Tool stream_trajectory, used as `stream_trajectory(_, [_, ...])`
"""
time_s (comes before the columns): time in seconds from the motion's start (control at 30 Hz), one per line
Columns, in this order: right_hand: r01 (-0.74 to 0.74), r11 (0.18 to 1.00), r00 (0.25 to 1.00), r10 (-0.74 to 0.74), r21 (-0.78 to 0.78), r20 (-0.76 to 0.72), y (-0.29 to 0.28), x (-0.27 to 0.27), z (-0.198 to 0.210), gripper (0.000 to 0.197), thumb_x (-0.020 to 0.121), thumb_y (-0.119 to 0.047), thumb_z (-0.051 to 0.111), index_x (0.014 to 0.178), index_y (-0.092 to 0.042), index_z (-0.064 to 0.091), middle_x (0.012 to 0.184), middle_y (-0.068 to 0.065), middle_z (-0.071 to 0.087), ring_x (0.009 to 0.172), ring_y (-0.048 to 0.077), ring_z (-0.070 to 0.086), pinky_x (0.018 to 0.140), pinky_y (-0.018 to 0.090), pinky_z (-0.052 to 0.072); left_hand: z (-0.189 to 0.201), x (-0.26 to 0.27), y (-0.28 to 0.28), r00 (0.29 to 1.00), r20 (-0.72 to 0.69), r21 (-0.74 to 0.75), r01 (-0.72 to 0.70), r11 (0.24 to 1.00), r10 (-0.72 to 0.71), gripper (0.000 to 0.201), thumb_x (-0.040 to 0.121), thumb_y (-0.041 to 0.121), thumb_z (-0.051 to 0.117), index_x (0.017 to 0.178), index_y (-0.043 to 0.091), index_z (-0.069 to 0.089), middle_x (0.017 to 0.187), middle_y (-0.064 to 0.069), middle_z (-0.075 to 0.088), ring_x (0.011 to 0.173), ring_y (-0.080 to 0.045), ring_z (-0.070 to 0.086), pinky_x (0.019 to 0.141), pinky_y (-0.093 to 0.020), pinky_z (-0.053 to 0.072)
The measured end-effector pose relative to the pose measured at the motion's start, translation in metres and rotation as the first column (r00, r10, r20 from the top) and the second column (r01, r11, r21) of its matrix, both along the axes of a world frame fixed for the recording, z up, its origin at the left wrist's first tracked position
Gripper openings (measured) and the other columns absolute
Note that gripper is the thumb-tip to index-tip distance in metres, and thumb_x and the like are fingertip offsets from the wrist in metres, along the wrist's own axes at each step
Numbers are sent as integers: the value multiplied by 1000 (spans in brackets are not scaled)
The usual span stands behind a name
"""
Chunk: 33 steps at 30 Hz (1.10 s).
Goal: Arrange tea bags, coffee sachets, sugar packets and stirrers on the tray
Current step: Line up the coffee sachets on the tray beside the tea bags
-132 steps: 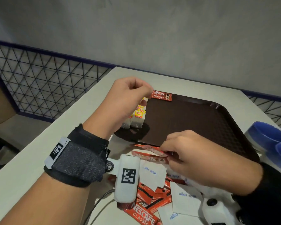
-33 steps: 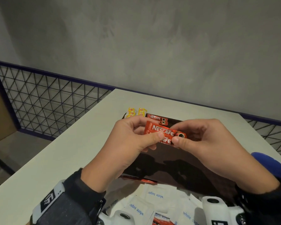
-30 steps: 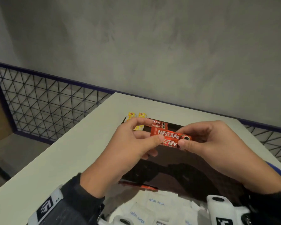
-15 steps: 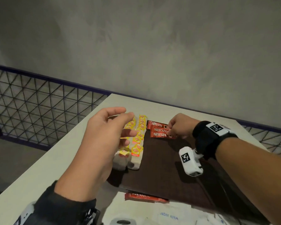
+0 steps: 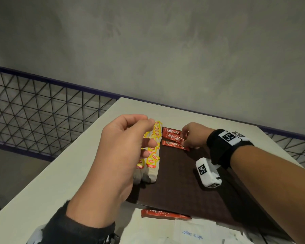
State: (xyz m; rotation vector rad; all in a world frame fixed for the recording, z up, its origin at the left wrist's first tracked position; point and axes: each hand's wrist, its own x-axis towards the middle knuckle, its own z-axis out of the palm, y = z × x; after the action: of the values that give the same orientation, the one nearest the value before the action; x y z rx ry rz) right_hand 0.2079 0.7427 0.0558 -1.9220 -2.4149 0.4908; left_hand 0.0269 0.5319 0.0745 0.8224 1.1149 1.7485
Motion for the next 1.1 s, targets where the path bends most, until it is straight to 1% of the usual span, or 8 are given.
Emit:
stream_trajectory(0.13, [-9, 998, 1000, 7, 59, 29, -2, -1, -2, 28, 90, -17, 75, 115, -16, 64, 106, 4, 65, 87, 19, 66, 65, 26, 56, 1, 0, -2, 1000, -7, -2, -9, 1000, 9, 5, 90, 16, 74, 89, 21, 72, 78, 1, 74, 60, -13, 64, 50, -27, 43])
stream_trajectory(0.3, [-42, 986, 996, 29, 159, 83, 0, 0, -4, 40, 91, -19, 73, 128, -15, 59, 129, 7, 60, 110, 23, 60, 88, 32, 53, 1, 0, -3, 999, -28, -13, -21, 1000, 21, 5, 91, 17, 73, 87, 20, 72, 77, 2, 74, 60, -14, 62, 52, -27, 44])
stream_trajectory(0.43, [-85, 978, 995, 72, 192, 71, 2, 3, -5, 30, 93, -18, 69, 122, -19, 65, 132, 5, 60, 114, 22, 59, 83, 28, 46, 1, 1, -3, 999, -44, -21, -22, 1000, 21, 6, 91, 17, 73, 86, 20, 72, 74, 2, 74, 60, -15, 61, 53, -29, 43])
stream_trajectory(0.6, [-164, 970, 985, 152, 179, 81, 1, -1, -7, 20, 94, -19, 68, 114, -23, 72, 130, 1, 62, 109, 19, 59, 87, 29, 50, 0, 1, -2, 998, -57, -32, -23, 999, 21, 8, 90, 18, 73, 83, 21, 73, 73, 1, 73, 61, -17, 61, 54, -30, 44])
stream_trajectory(0.7, [-180, 971, 983, 172, 158, 65, 1, -2, -7, 21, 96, -22, 67, 116, -23, 73, 127, 0, 63, 101, 14, 55, 84, 26, 45, -1, 3, -1, 998, -65, -31, -25, 999, 23, 9, 90, 17, 73, 81, 21, 73, 74, 1, 73, 60, -16, 61, 55, -29, 44])
stream_trajectory(0.83, [-193, 970, 981, 189, 151, 41, -2, -3, -4, 20, 95, -29, 67, 114, -25, 74, 123, -1, 64, 100, 15, 56, 82, 27, 44, 0, 3, -1, 997, -69, -30, -29, 999, 26, 11, 90, 16, 73, 79, 21, 73, 74, 1, 73, 59, -15, 61, 54, -29, 44])
stream_trajectory(1.0, [-190, 973, 981, 184, 130, 58, -4, -3, -8, 30, 90, -34, 72, 119, -25, 69, 122, 0, 64, 98, 17, 61, 76, 26, 44, 0, 3, -2, 997, -68, -28, -33, 999, 32, 12, 90, 17, 73, 79, 21, 73, 74, 2, 73, 60, -16, 61, 53, -29, 44])
stream_trajectory(1.1, [-140, 978, 990, 134, 153, 46, -3, -1, -4, 37, 89, -37, 73, 123, -24, 65, 123, 0, 60, 98, 16, 56, 73, 26, 44, 0, 2, -2, 997, -73, -28, -39, 999, 37, 14, 91, 16, 72, 78, 22, 73, 73, 2, 73, 60, -16, 61, 53, -29, 44])
